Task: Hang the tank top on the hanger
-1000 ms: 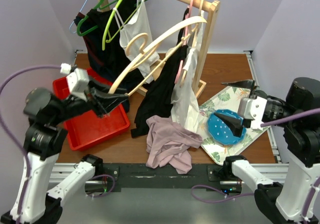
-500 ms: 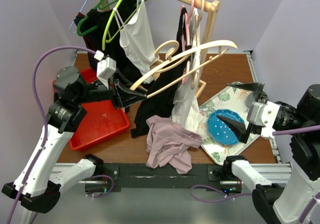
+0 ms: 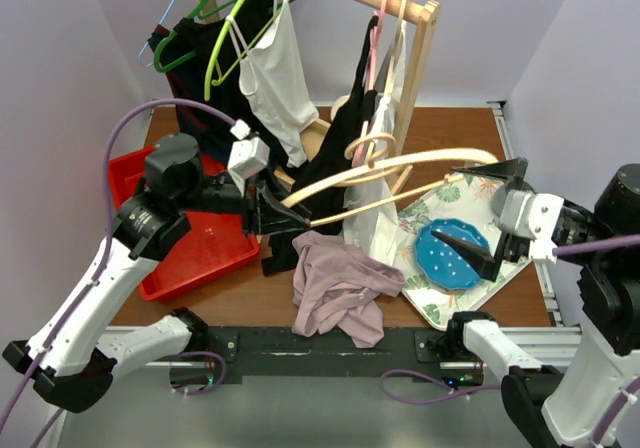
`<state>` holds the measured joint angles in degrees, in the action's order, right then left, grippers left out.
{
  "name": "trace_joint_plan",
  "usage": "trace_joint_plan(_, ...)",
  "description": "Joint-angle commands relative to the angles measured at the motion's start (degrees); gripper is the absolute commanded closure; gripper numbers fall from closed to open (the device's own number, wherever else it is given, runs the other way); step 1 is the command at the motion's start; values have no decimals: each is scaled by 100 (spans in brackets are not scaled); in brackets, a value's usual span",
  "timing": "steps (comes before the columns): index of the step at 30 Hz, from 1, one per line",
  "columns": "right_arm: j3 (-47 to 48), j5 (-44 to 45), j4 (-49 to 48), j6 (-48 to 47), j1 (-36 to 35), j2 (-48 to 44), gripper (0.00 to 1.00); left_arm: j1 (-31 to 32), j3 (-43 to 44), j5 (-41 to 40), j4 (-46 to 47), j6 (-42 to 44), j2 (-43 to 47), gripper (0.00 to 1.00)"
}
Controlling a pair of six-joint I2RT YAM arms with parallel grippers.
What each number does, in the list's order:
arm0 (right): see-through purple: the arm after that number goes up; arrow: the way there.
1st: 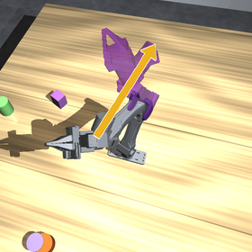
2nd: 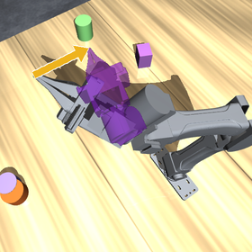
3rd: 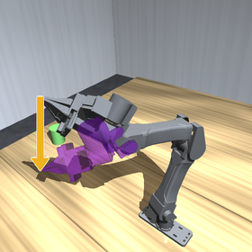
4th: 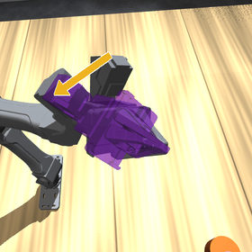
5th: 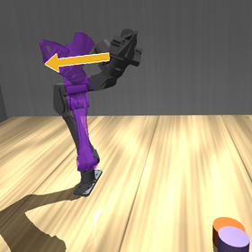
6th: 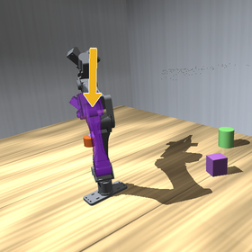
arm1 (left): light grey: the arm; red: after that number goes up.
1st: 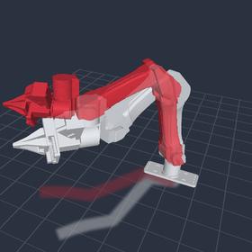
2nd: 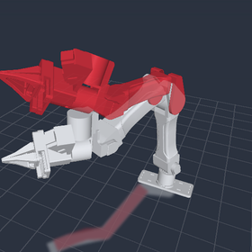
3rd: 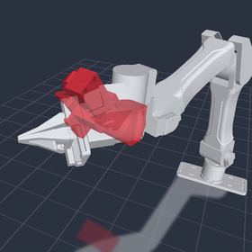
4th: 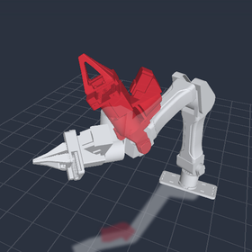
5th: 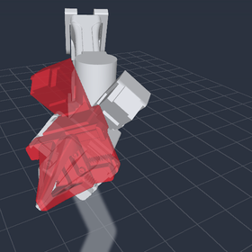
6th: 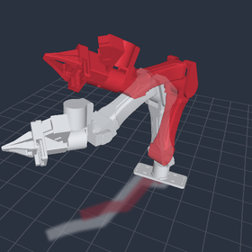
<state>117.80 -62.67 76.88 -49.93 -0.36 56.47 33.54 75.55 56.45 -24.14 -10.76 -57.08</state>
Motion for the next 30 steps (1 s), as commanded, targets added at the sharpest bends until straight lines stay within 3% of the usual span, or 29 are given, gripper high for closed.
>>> trace_joint_plan(1,-537,-61,65,860,27,31,5,450,136,-186,-530,601,-93,100)
trace_joint_plan(6,-1547,-61,-87,1153,19,83,7,820,127,-757,-1083,1014,-339,100)
trace_joint_plan(12,-2303,-88,864,203,-34,321,18,1049,-40,-819,-1163,1234,-541,100)
trace_joint_plan(16,-2849,343,846,97,-865,303,27,1225,-119,-819,-1067,1208,-743,100)
trace_joint_plan(18,-3095,467,837,80,-1132,330,42,1269,-207,-793,-996,1165,-769,100)
trace_joint_plan(21,-3254,545,872,-148,-1361,321,100,1304,-418,-802,-777,929,-778,100)
trace_joint_plan(23,-3342,773,872,-359,-1432,242,100,1304,-619,-898,-653,831,-717,97)
trace_joint_plan(25,-3544,1265,881,-595,-1432,76,100,1304,-821,-1319,-662,699,-508,73)
trace_joint_plan(26,-3631,1467,881,-666,-1432,-29,100,1304,-1101,-1520,-636,612,-367,48)
trace_joint_plan(27,-3798,1782,881,-719,-1432,-205,100,1313,-1269,-2088,-584,332,-217,36)
trace_joint_plan(29,-3957,2100,881,-842,-1423,-399,100,1304,-1760,-2723,-539,50,319,18)
trace_joint_plan(30,-4105,2206,881,-860,-1432,-478,100,1304,-1911,-3310,-583,-230,486,17)
